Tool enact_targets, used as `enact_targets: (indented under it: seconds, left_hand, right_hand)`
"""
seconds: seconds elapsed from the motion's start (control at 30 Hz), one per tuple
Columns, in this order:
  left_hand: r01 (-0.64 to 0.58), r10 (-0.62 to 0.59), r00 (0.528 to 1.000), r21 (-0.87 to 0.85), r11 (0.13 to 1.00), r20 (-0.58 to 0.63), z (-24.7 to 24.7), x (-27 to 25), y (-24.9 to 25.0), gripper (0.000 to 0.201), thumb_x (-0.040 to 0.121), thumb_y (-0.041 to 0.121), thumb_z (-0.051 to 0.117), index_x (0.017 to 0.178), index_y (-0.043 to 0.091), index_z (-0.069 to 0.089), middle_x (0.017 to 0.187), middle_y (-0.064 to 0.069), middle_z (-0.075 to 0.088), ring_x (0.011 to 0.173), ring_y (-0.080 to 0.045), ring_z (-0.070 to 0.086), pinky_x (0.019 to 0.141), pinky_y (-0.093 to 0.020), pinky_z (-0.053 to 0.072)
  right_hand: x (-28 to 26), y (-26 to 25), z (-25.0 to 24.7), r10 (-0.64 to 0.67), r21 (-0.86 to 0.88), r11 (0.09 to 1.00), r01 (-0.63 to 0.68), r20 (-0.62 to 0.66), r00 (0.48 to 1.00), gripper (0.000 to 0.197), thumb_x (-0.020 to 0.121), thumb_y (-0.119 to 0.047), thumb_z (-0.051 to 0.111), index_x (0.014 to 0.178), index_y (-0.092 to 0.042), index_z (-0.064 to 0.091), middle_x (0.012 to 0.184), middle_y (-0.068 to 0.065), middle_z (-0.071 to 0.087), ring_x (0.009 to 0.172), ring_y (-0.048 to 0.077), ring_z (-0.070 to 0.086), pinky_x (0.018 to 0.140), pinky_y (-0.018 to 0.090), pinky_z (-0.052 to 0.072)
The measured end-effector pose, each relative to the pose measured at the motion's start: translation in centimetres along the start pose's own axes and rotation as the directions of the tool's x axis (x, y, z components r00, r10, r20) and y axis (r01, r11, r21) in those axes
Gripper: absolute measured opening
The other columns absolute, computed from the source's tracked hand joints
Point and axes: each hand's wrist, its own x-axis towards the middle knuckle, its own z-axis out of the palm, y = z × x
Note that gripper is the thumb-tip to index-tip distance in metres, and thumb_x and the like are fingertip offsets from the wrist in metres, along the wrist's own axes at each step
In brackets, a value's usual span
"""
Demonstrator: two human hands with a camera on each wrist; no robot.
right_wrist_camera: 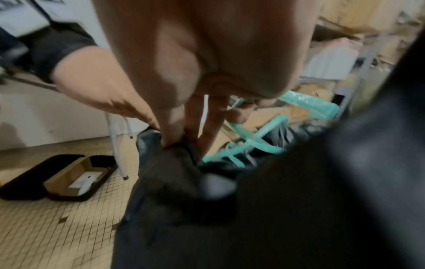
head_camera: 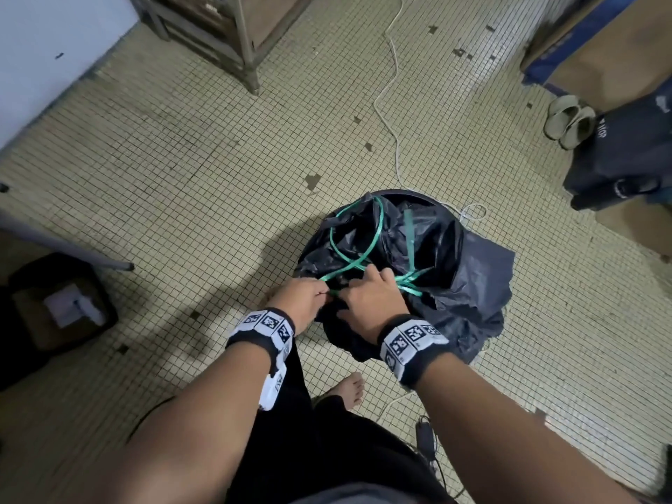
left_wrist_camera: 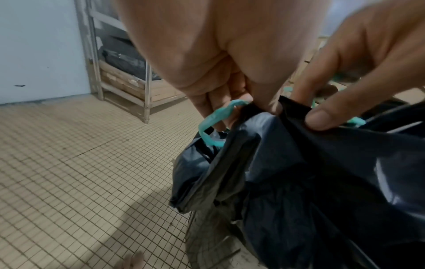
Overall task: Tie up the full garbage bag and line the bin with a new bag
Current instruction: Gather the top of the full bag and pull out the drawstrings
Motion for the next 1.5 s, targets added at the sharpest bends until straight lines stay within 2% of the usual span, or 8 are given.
enact_targets:
  seconds: [0.27, 0.4, 0.7, 0.83, 1.03, 1.17, 1.33, 1.5]
  left_hand:
    - [-0.107, 0.101, 0.990, 0.049, 0.993, 0.101, 3.3, -0.6, -4.8, 0.032, 0.096, 0.048, 0.057, 0.118, 0.027, 0.068, 0.114, 0.010, 0.068, 0.104, -0.014, 0.062, 0.092, -0.037, 0.051]
    - [-0.089, 0.023, 0.946, 0.191, 0.977, 0.323, 6.2, -0.5, -8.5, 0.033, 0.100, 0.035, 0.057, 0.127, 0.017, 0.065, 0.121, -0.002, 0.066, 0.117, -0.022, 0.059, 0.100, -0.036, 0.045]
    - [-0.037, -0.157, 0.879, 0.394, 0.918, 0.450, 9.2, 2.1, -11.7, 0.025, 0.104, 0.019, 0.050, 0.123, 0.012, 0.064, 0.117, -0.013, 0.064, 0.108, -0.029, 0.063, 0.089, -0.036, 0.051]
    - [-0.079, -0.143, 0.881, 0.438, 0.895, 0.451, 8.6, 2.9, -12.4, 0.021, 0.103, 0.021, 0.053, 0.116, 0.013, 0.067, 0.112, -0.010, 0.068, 0.105, -0.027, 0.065, 0.081, -0.029, 0.045]
    - [-0.082, -0.103, 0.928, 0.467, 0.880, 0.358, 5.0, 1.6, -13.5, 0.023, 0.106, 0.030, 0.044, 0.113, 0.021, 0.064, 0.116, 0.003, 0.062, 0.112, -0.017, 0.058, 0.100, -0.033, 0.026]
    - [-0.094, -0.062, 0.949, 0.466, 0.880, 0.308, 1.5, 0.2, -12.1, 0.029, 0.104, 0.021, 0.044, 0.124, 0.018, 0.066, 0.126, 0.001, 0.061, 0.123, -0.023, 0.049, 0.101, -0.036, 0.028]
    - [-0.071, -0.022, 0.977, 0.423, 0.903, 0.211, -1.6, -1.7, -8.7, 0.029, 0.105, 0.030, 0.045, 0.121, 0.019, 0.067, 0.107, 0.006, 0.056, 0.122, -0.017, 0.044, 0.098, -0.030, 0.021]
    - [-0.070, 0.042, 0.995, 0.324, 0.944, 0.091, -3.7, -3.6, -5.1, 0.028, 0.105, 0.032, 0.046, 0.112, 0.021, 0.070, 0.098, 0.006, 0.059, 0.103, -0.013, 0.053, 0.094, -0.030, 0.022]
  right_hand:
    - [-0.4, 2.4, 3.4, 0.081, 0.185, 0.979, -0.081, 0.012, 0.997, 0.030, 0.098, -0.049, 0.045, 0.101, -0.032, 0.070, 0.104, -0.011, 0.070, 0.103, 0.023, 0.042, 0.079, 0.040, 0.019]
    - [0.0, 2.4, 4.8, 0.049, 0.150, 0.987, -0.061, 0.079, 0.996, 0.028, 0.096, -0.048, 0.050, 0.101, -0.033, 0.072, 0.098, -0.008, 0.070, 0.106, 0.024, 0.044, 0.083, 0.040, 0.020]
    - [2.6, -1.5, 8.2, 0.017, -0.051, 0.999, -0.006, 0.219, 0.976, 0.026, 0.097, -0.040, 0.052, 0.105, -0.026, 0.072, 0.106, -0.001, 0.072, 0.118, 0.027, 0.046, 0.097, 0.044, 0.027]
    - [3.3, -2.1, 8.6, 0.047, -0.082, 0.996, -0.029, 0.223, 0.974, 0.021, 0.097, -0.028, 0.050, 0.105, -0.023, 0.069, 0.108, 0.000, 0.071, 0.117, 0.027, 0.046, 0.096, 0.043, 0.028]
    - [3.1, -1.7, 7.9, 0.084, -0.062, 0.995, -0.074, 0.184, 0.979, 0.020, 0.095, -0.026, 0.047, 0.097, -0.024, 0.067, 0.099, 0.001, 0.071, 0.111, 0.025, 0.046, 0.094, 0.041, 0.026]
    - [2.5, -1.4, 6.4, 0.115, -0.009, 0.993, -0.115, 0.121, 0.986, 0.023, 0.095, -0.036, 0.048, 0.099, -0.024, 0.068, 0.102, 0.001, 0.070, 0.110, 0.027, 0.045, 0.088, 0.041, 0.025]
    - [1.0, -2.0, 4.2, 0.054, 0.146, 0.988, -0.059, 0.038, 0.998, 0.059, 0.084, -0.074, 0.046, 0.130, -0.039, 0.057, 0.118, -0.003, 0.067, 0.115, 0.027, 0.040, 0.089, 0.044, 0.025]
    - [-0.1, -3.4, 0.9, -0.010, 0.224, 0.974, 0.028, -0.081, 0.997, 0.042, 0.092, -0.064, 0.047, 0.122, -0.038, 0.063, 0.118, -0.007, 0.066, 0.112, 0.024, 0.040, 0.088, 0.042, 0.024]
